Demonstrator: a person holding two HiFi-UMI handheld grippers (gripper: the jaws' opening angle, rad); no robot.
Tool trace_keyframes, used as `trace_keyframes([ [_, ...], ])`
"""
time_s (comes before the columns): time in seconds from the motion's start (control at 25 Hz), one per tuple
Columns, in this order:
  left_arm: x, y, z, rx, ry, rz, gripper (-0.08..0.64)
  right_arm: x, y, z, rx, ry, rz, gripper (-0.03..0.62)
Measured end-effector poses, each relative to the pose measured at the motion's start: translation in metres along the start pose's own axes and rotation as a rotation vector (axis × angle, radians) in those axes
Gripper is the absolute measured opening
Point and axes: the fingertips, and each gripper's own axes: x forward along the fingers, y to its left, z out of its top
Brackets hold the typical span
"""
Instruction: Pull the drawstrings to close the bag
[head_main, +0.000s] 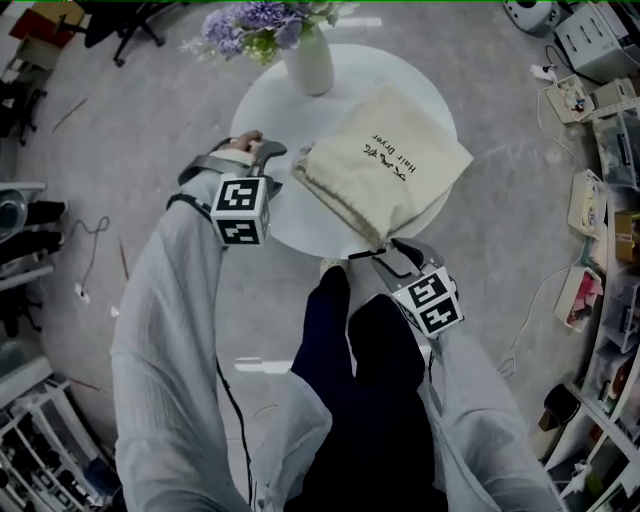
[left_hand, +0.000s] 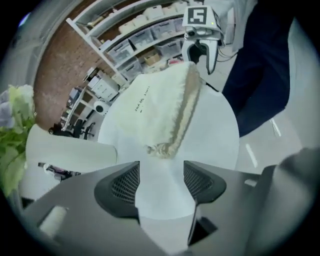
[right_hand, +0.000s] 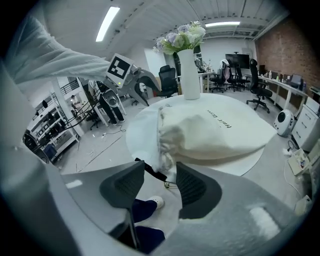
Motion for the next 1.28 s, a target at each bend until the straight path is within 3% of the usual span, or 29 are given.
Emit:
trace_keyframes([
  [0.32,0.027,0.026,-0.005,0.228,0.013,-0.026,0.282,0.002,0.001,0.012,0.045,-0.050,-0.008,0.199],
  [0.68,0.039,0.023,0.006,0.453,-0.031,-0.063,0.253,0.008,-0.007,0.013,0.134,-0.037,-0.061,0.196],
  [0.92,0.051,0.017,0.005,0.511,-0.046,-0.065,0.227,0.016,-0.008,0.013,0.123,-0.017,-0.087,0.189],
  [1.08,0.054,0.012,0.003,0.541,-0.049,-0.055,0.161,0.016,-0.009,0.013,0.123,-0.009,-0.100,0.166],
  [1.16,0.053,0.009,0.002,0.544,-0.051,-0.043,0.115,0.015,-0.008,0.013,0.117,-0.004,-0.099,0.127],
  [1.2,0.051,0.008,0.001,0.539,-0.052,-0.036,0.043,0.014,-0.006,0.012,0.109,0.001,-0.096,0.104],
  [1.28,0.049,0.006,-0.001,0.515,-0.051,-0.032,0.040,0.012,-0.004,0.009,0.084,0.018,-0.100,0.064],
])
